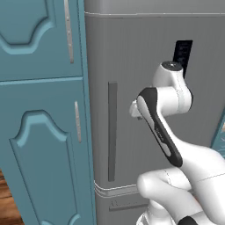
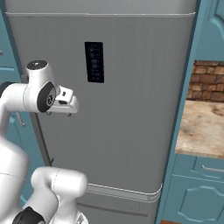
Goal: Take the lemon wedge from the fridge and place it on the plate with fish on the dining counter.
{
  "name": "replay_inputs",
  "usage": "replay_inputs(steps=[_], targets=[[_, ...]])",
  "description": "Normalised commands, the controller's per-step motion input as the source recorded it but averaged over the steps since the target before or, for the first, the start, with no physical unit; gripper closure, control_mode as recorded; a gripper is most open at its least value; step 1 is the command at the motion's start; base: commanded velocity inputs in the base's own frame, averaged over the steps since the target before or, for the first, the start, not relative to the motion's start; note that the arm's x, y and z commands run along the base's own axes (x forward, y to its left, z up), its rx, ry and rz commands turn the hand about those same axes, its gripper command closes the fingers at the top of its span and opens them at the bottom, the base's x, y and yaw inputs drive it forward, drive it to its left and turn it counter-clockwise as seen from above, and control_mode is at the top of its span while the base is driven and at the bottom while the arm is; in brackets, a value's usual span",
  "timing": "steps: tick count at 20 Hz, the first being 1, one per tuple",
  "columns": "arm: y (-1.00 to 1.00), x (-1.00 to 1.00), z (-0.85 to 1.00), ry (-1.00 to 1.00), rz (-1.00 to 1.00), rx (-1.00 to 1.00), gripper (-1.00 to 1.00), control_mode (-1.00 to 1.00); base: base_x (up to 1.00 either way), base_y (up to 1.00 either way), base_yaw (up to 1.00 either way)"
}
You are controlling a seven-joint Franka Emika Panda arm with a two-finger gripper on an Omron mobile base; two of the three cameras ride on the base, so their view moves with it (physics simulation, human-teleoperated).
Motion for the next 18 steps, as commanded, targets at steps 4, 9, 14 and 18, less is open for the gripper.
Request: replay_inputs(steps=[4,9,14,18], targets=[[0.00,0.00,0.00,0.00,0.00,0.00,-1.00,1.00,-0.04,0.74,0.00],[0.00,0.00,0.00,0.00,0.00,0.00,-1.00,1.00,0.01,0.49,0.00],[0.00,0.00,0.00,0.00,0.00,0.00,-1.00,1.00,-0.26,0.19,0.00],[0.00,0.00,0.00,0.00,0.00,0.00,-1.00,1.00,-0.27,0.10,0.00]])
